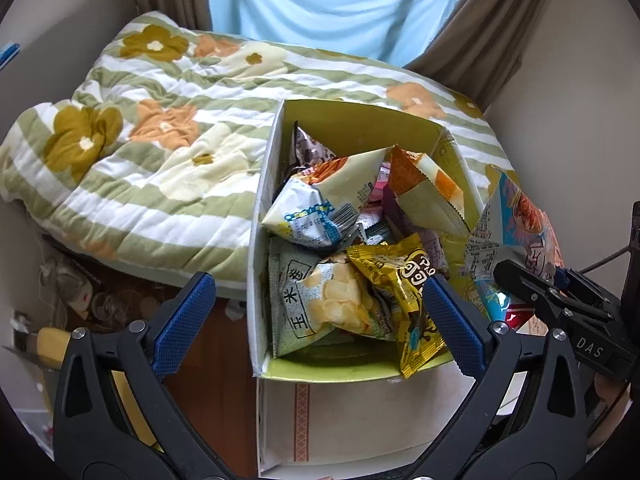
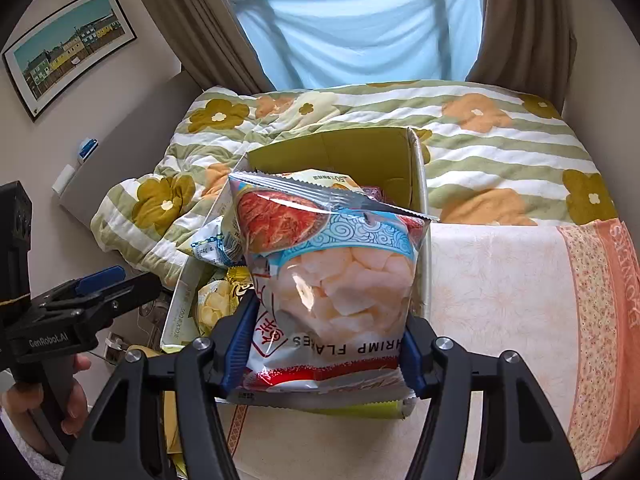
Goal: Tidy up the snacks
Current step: 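Carry both bags into the yellow box and open both tools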
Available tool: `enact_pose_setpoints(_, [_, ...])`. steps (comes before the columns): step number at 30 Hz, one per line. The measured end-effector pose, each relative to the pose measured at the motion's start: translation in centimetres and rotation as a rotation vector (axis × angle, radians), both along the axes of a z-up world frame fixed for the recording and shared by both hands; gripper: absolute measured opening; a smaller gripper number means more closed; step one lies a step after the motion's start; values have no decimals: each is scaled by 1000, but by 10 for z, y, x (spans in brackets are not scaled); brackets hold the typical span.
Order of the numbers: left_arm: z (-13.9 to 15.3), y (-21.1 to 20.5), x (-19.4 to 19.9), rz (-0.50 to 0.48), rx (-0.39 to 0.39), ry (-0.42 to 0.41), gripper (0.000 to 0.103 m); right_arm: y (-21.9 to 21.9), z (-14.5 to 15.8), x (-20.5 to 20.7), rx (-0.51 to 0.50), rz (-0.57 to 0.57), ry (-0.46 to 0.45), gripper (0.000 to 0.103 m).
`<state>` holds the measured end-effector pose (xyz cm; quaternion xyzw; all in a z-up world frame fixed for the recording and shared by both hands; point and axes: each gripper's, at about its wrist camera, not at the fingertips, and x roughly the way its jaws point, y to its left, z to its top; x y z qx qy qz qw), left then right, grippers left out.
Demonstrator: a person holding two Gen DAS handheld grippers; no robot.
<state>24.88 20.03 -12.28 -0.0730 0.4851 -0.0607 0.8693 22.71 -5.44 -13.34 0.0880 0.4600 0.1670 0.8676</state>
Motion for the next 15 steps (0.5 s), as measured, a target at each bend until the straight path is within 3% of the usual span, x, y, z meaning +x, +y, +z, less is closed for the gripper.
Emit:
enact_pose_setpoints(3, [-1,5,-3,4,-7,-3,103,7,-1,5,-9,7,1,61])
enact_pose_setpoints(5, [-3,6,-4,-2,-5,0,103,12,-2,8,-44,-1,-16,80])
enact_pose_setpoints(6, [-4,6,-4,-6,-4,1,103,13,-2,9,-58,-8,-27,96])
enact_pose_setpoints(7, [-5,6,-5,-10,-4,2,103,14,0,8,-60,-12,-43,102])
enact_pose_setpoints(15, [-18,5,-8,-38,-34,15,103,5,-2,-4,-43,-47,-74,102])
